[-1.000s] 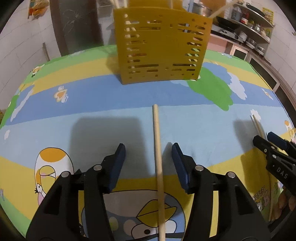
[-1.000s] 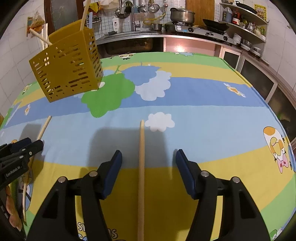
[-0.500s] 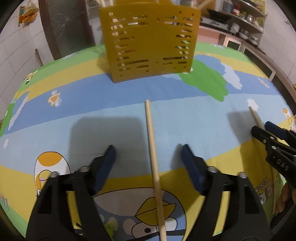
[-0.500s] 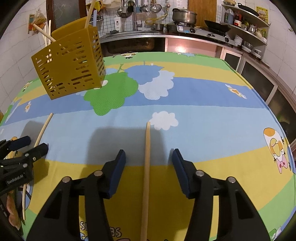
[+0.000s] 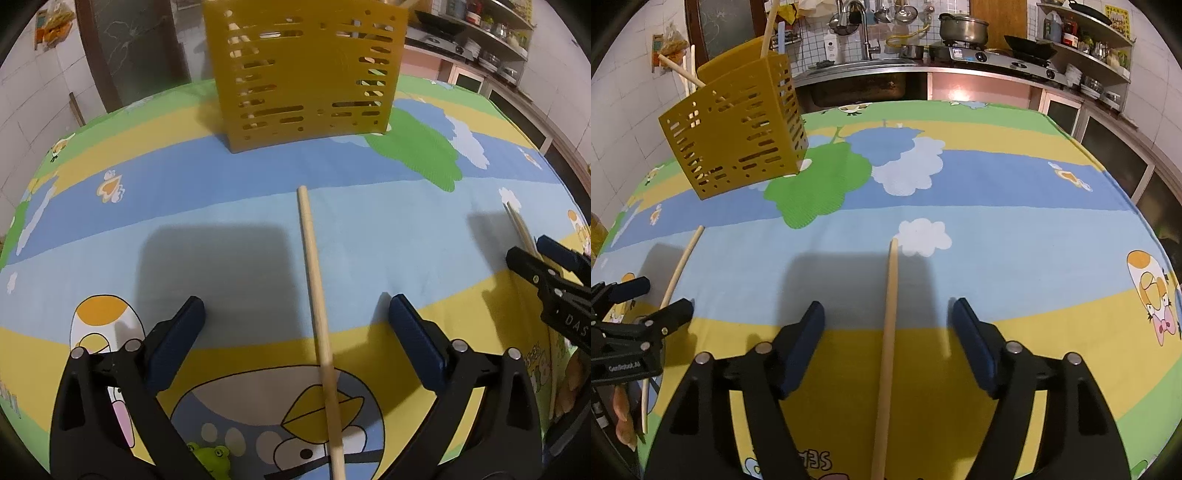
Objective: Organize utensils
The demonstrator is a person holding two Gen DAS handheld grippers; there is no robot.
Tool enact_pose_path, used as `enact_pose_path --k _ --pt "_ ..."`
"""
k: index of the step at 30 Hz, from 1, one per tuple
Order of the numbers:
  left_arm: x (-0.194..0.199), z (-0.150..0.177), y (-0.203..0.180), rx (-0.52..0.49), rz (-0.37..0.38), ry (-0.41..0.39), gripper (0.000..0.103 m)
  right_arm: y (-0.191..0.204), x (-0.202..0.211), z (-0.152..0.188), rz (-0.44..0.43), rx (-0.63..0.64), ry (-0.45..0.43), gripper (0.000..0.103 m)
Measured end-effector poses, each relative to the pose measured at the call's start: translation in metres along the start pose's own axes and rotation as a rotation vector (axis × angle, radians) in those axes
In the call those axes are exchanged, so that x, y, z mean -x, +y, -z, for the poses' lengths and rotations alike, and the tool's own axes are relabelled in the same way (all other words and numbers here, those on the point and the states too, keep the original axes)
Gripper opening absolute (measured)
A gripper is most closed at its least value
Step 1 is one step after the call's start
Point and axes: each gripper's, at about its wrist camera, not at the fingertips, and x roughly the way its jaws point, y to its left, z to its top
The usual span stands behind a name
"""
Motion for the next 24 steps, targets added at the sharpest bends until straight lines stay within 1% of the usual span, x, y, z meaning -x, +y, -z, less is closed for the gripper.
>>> enact_pose_path --k 1,2,3,4,5,6,7,8,9,11,12,13,14,16,19,24 --pt "0.001 0.000 0.000 0.002 -0.002 -0.007 0.089 0.001 0.000 0.000 0.005 0.002 -0.001 0.070" --pt "0.002 0.000 -0.001 -0.002 -0.004 -0.017 0.079 0.001 -0.001 0.000 0.010 0.004 -0.001 0.069" --pt "0.004 0.000 -0.002 -0.008 0.000 -0.022 0.073 0.002 -0.001 0.000 0.018 0.006 -0.002 0.061" --pt "0.007 0.000 -0.005 -0.021 0.014 -0.025 0.060 0.002 0.000 -0.001 0.037 0.010 -0.004 0.057" --pt "0.009 0.000 -0.007 -0.026 0.019 -0.024 0.047 0.001 0.000 -0.002 0.039 0.009 -0.004 0.049" --pt "0.010 0.000 -0.009 -0.032 0.019 -0.020 0.044 -0.001 0.000 -0.002 0.048 0.006 -0.003 0.043" --pt "0.010 -0.001 -0.010 -0.035 0.016 -0.018 0.039 -0.002 0.000 -0.003 0.052 0.005 -0.002 0.041" --pt "0.011 -0.001 -0.011 -0.036 0.013 -0.017 0.037 -0.002 0.001 -0.004 0.054 0.005 -0.001 0.034" --pt "0.011 -0.001 -0.012 -0.033 0.011 -0.016 0.036 -0.002 0.000 -0.005 0.057 0.007 0.001 0.025" --pt "0.011 -0.002 -0.013 -0.032 0.015 -0.012 0.025 0.001 0.000 -0.006 0.071 0.019 0.005 0.020" --pt "0.010 -0.004 -0.014 -0.031 0.018 -0.010 0.022 0.003 -0.001 -0.006 0.079 0.029 0.005 0.016" --pt "0.009 -0.006 -0.014 -0.027 0.015 -0.006 0.016 0.006 -0.001 -0.007 0.085 0.042 0.005 0.013" --pt "0.008 -0.008 -0.014 -0.022 0.013 -0.001 0.010 0.008 -0.002 -0.008 0.086 0.048 0.007 0.008" --pt "0.006 -0.010 -0.014 -0.010 0.022 0.002 0.006 0.011 -0.003 -0.009 0.097 0.061 0.006 0.007" --pt "0.007 -0.009 -0.009 0.015 0.044 -0.002 0.005 0.008 -0.001 -0.007 0.081 0.040 -0.003 0.006" --pt "0.013 -0.007 0.002 0.081 0.070 -0.022 0.005 -0.002 0.004 -0.005 0.023 -0.025 -0.029 0.006"
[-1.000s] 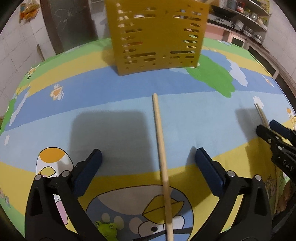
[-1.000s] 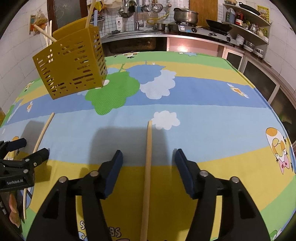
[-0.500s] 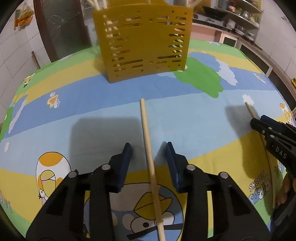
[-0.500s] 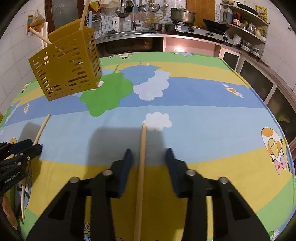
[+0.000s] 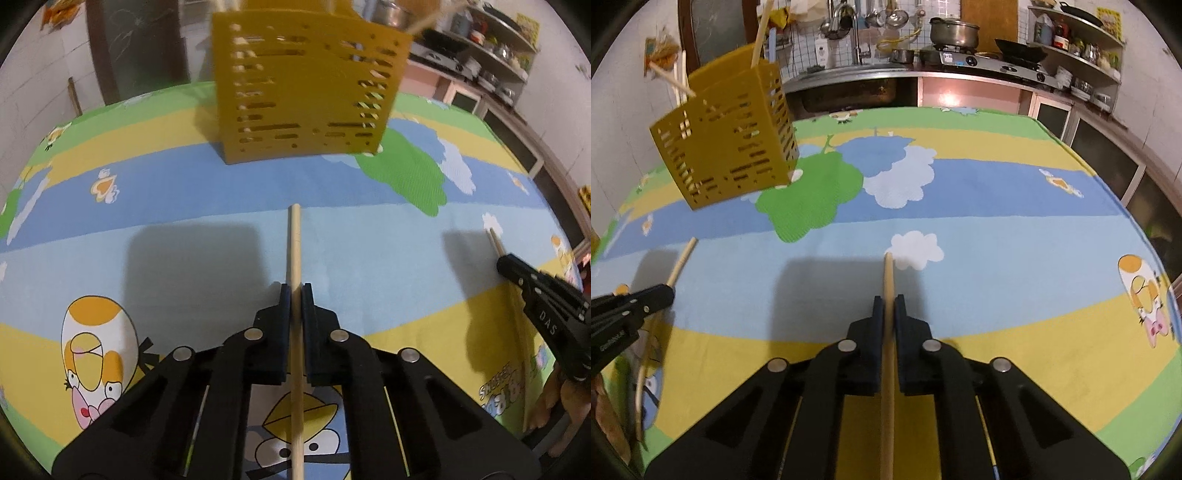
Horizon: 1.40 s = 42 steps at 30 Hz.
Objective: Organize utensils
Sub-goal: 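Lift both held chopsticks and carry them over the yellow caddy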
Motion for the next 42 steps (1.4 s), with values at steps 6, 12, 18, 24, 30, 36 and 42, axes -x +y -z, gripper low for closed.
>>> enact_pose_path --k 6,12,18,24,30,36,42 --pt "0.028 -0.003 0.020 0.090 0.026 -0.110 0.005 -0.005 0.026 -0.002 -0.074 -0.045 -0.137 0.006" --pt "0.064 -0.003 0.022 0.110 0.013 -0.273 0.005 -0.004 0.060 -0.005 -0.123 -0.066 -0.310 0.006" --pt "0.102 0.003 0.017 0.093 0.014 -0.456 0.005 0.006 0.090 -0.003 -0.132 -0.032 -0.477 0.006" --pt "0.122 0.009 0.016 0.099 0.032 -0.566 0.005 0.018 0.111 0.005 -0.136 0.028 -0.598 0.006" --pt "0.133 0.012 0.015 0.104 0.044 -0.624 0.005 0.026 0.126 0.012 -0.136 0.066 -0.674 0.006" --pt "0.131 0.017 0.009 0.080 0.024 -0.635 0.005 0.028 0.127 0.015 -0.132 0.079 -0.679 0.006" --pt "0.132 0.021 0.004 0.041 -0.005 -0.666 0.005 0.025 0.127 0.018 -0.124 0.070 -0.684 0.006"
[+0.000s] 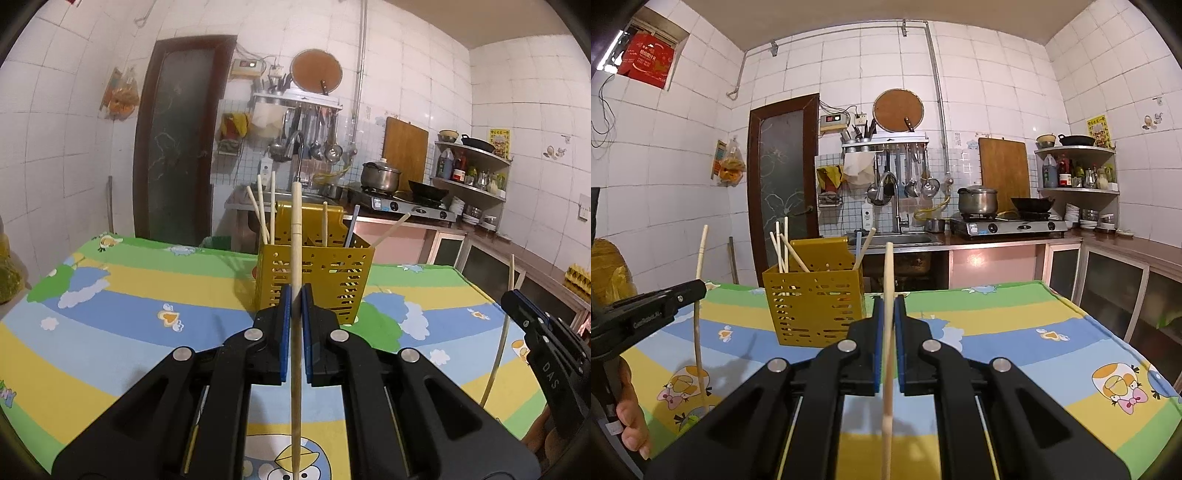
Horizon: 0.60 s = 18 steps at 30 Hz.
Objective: Organize utensils
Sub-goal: 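Lift both held chopsticks and carry them over the yellow caddy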
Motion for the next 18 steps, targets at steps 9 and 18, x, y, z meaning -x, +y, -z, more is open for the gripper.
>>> enact_pose_path --k 9,18 --pt "0.007 -0.006 0.002 -0.006 -0.010 -0.022 0.005 -0.001 0.008 -0.008 -0.009 -0.036 -0.053 0.006" --pt "0.009 -0.042 0.011 0.026 0.003 -0.040 0.005 0.011 -0.002 -0.054 -0.114 -0.063 -0.120 0.006"
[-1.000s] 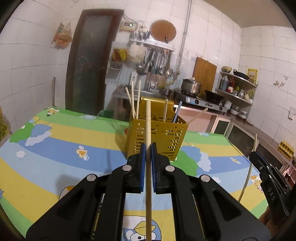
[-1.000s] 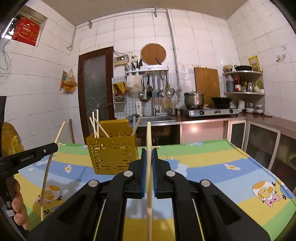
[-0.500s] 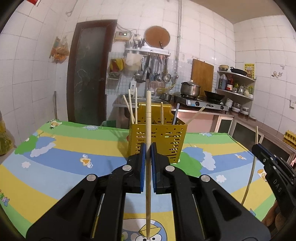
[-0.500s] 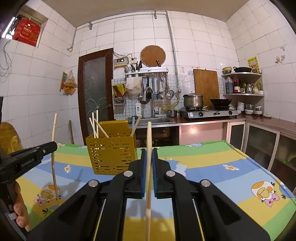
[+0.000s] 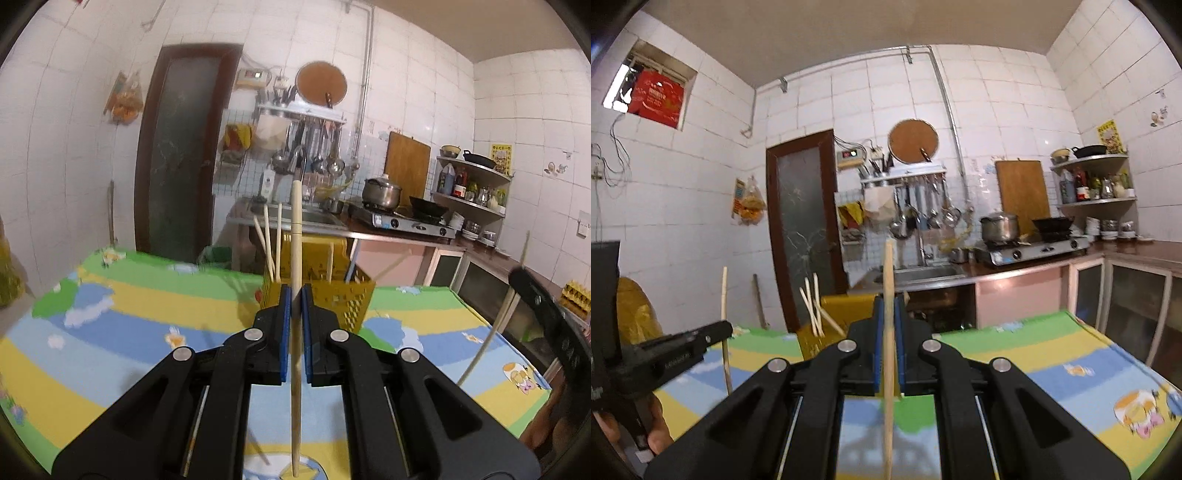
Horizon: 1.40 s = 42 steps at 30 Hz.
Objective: Organize utensils
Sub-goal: 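Lift both held chopsticks and carry them over the yellow caddy, then open both tools to drop the chopsticks into the caddy, then withdraw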
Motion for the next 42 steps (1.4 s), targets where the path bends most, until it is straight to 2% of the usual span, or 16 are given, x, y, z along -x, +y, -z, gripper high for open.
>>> enact_pose_path --k 12,16,21,24,32,42 --pt "-0.050 -0.096 0.001 -0.032 -0.002 -0.147 0.005 0.022 -0.094 -0.062 -0.014 0.047 -0.134 0.006" --pt "-0.079 -0.126 0.004 -0.024 -0.012 -0.203 0.005 0.026 -0.124 -0.073 -0.010 0.046 -0.152 0.006" --pt "-0.119 -0.149 0.006 0.003 0.005 -0.216 0.005 0.032 -0.155 -0.075 0.004 0.074 -0.162 0.006" --pt "-0.151 -0.144 0.004 -0.002 0.005 -0.190 0.005 0.033 -0.176 -0.071 -0.002 0.071 -0.129 0.006" --pt "-0.209 -0.099 0.003 -0.039 -0.029 -0.108 0.005 0.026 -0.211 -0.039 0.006 0.083 -0.038 0.006" --pt "-0.220 -0.059 0.020 -0.024 -0.036 -0.015 0.005 0.015 -0.222 0.000 0.028 0.083 0.072 0.006"
